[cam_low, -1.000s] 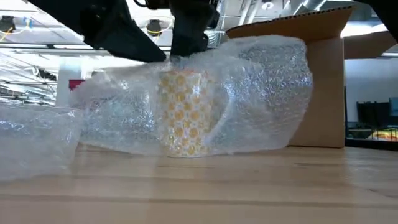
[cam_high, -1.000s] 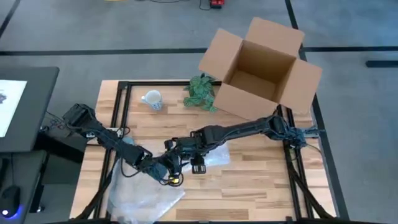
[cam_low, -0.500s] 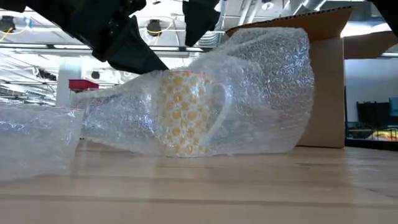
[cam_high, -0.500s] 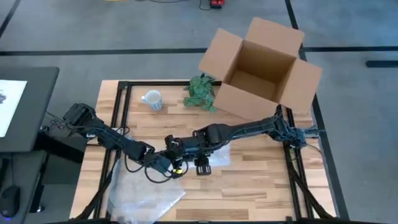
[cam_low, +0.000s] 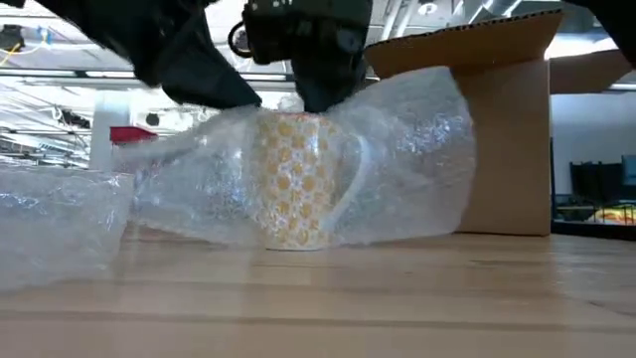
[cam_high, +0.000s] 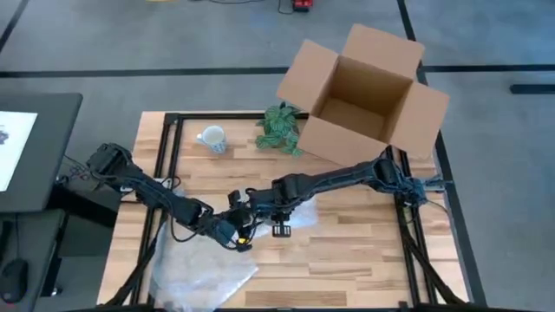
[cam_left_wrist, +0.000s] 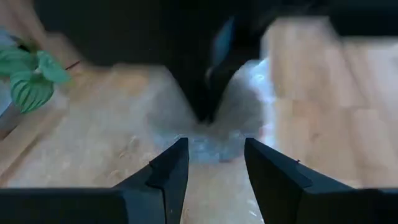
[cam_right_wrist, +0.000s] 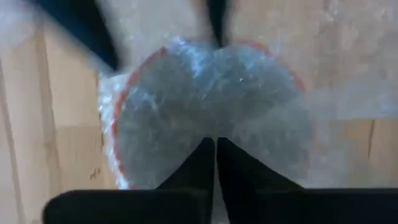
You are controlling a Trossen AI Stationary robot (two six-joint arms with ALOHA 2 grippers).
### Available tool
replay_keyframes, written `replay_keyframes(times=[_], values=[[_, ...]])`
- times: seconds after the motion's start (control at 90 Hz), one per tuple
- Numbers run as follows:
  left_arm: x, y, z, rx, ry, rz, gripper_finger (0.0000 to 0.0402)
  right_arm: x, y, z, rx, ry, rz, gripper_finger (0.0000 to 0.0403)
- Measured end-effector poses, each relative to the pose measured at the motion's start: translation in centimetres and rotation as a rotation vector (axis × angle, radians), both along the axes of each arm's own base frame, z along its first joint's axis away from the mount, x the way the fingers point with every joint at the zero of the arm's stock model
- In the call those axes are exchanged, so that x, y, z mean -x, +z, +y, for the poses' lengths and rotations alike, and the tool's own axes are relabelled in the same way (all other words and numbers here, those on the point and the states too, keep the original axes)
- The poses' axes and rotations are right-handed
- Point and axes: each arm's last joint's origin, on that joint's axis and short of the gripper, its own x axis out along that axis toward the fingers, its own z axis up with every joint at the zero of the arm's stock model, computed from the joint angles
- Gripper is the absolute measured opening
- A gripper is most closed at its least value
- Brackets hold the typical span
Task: Wrap mug
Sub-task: Wrap the yellow mug
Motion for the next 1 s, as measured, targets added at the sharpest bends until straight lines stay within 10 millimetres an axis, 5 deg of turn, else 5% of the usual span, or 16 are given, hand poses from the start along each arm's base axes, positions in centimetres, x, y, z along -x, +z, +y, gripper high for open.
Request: replay_keyframes(times=[0.389, 1.0], values=[[1.1, 0.7, 0.2, 0.018, 0.011, 0.04, 0.0138, -0.6, -1.8, -0.3, -0.048, -0.003, -0.036, 0.0], [1.2, 0.7, 0.3, 0.017, 0.016, 0.046, 0.0138, -0.4, 5.4, -0.3, -0.031, -0.007, -0.093, 0.0]])
